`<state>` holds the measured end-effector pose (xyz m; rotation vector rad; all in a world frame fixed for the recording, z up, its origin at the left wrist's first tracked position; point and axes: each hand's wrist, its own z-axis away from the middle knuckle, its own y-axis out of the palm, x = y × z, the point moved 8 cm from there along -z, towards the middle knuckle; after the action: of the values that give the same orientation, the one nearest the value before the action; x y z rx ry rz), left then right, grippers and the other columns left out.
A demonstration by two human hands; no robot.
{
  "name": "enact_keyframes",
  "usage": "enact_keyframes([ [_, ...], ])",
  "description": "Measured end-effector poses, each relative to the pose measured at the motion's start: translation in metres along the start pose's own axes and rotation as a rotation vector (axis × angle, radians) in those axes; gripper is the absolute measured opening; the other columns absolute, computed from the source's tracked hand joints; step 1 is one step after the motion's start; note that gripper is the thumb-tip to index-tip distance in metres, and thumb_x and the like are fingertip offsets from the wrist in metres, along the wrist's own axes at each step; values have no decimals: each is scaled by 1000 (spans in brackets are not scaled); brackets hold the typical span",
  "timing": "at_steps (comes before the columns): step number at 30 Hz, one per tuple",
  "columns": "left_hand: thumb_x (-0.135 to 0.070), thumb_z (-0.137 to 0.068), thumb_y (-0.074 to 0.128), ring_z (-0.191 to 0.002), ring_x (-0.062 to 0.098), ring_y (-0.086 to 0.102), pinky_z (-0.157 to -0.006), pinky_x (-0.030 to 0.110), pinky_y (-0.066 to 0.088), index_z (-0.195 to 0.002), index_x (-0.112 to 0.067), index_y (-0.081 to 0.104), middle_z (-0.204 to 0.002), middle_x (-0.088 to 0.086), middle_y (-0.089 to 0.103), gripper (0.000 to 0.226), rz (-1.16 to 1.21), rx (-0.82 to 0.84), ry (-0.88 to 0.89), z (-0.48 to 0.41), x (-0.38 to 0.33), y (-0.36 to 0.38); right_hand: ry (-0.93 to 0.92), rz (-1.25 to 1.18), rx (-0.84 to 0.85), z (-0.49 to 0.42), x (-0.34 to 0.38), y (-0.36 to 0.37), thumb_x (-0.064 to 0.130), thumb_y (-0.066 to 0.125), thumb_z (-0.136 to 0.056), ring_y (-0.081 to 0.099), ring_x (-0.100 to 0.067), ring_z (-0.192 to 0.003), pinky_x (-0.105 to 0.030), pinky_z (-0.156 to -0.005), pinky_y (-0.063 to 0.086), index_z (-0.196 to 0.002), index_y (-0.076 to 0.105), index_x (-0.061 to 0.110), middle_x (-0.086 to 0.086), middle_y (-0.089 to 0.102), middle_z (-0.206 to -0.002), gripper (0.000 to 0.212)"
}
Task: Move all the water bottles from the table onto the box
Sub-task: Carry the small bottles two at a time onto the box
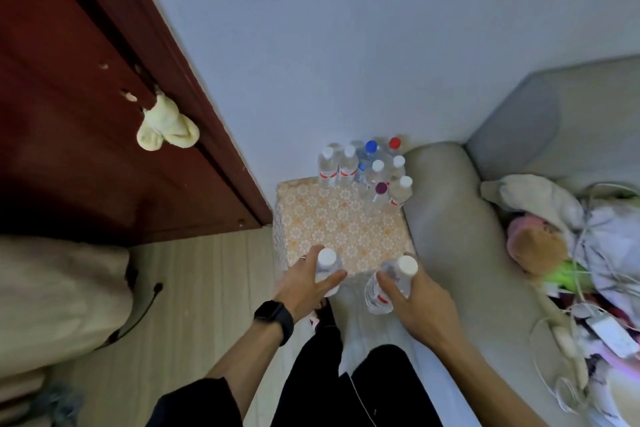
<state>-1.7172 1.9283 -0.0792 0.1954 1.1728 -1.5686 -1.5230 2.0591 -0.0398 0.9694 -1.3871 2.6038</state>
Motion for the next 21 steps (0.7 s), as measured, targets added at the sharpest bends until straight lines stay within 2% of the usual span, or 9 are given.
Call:
enact_keyframes([
  [1,-73,-85,54,-108,25,60,-86,42,52,-142,-34,34,-128,3,60,73,28,25,-11,-15,2,0,20,17,4,-11,-1,4,100,20,-67,65,-27,-109,-37,-83,50,-131,46,41,6,66,-121,91],
  [3,-70,-85,58,-111,25,59,-83,39,50,-144,-37,34,-131,2,59,72,42,45,-31,-41,7,0,35,-13,29,-31,0,16,94,31,-73,65,-25,-105,-35,-77,46,-119,44,46,12,64,-110,67],
  [4,-69,-85,59,-114,25,57,-82,37,48,-145,-38,35,-134,1,58,72,48,48,-47,-52,10,1,32,-37,47,-42,1,23,89,37,-76,64,-24,-105,-35,-76,45,-118,43,45,12,62,-112,61],
  [8,-66,-83,66,-123,26,52,-92,36,46,-148,-41,36,-145,1,49,76,137,68,-120,-94,34,11,71,-58,140,-94,-8,60,73,55,-85,55,-25,-125,-31,-84,42,-146,36,30,4,54,-143,77],
  [10,-61,-83,69,-127,26,49,-98,38,46,-149,-40,37,-150,1,42,76,180,71,-164,-115,48,19,69,-75,163,-121,-15,79,65,60,-88,55,-26,-125,-27,-83,39,-148,38,24,1,55,-143,76],
  [12,-55,-83,72,-129,27,47,-101,40,45,-148,-39,39,-151,2,38,75,214,41,-214,-132,60,26,46,-100,198,-145,-20,97,59,63,-88,58,-24,-120,-29,-82,43,-144,41,23,1,58,-136,70],
  [16,-47,-84,75,-128,27,48,-99,37,42,-146,-38,41,-147,3,42,72,256,-12,-260,-159,76,40,90,-136,214,-183,-34,123,54,68,-87,56,-21,-123,-30,-92,43,-146,42,26,5,58,-138,70],
  [19,-50,-84,73,-126,25,51,-100,41,46,-148,-37,40,-147,0,44,73,214,-14,-270,-171,85,48,86,-136,256,-198,-40,140,50,69,-88,60,-22,-116,-38,-92,49,-139,46,26,5,62,-128,62],
  [21,-54,-83,73,-121,23,56,-99,44,49,-146,-43,41,-145,-3,45,73,234,-36,-279,-177,90,50,96,-129,259,-206,-43,147,53,67,-89,58,-23,-122,-43,-98,48,-143,44,23,2,60,-134,66],
])
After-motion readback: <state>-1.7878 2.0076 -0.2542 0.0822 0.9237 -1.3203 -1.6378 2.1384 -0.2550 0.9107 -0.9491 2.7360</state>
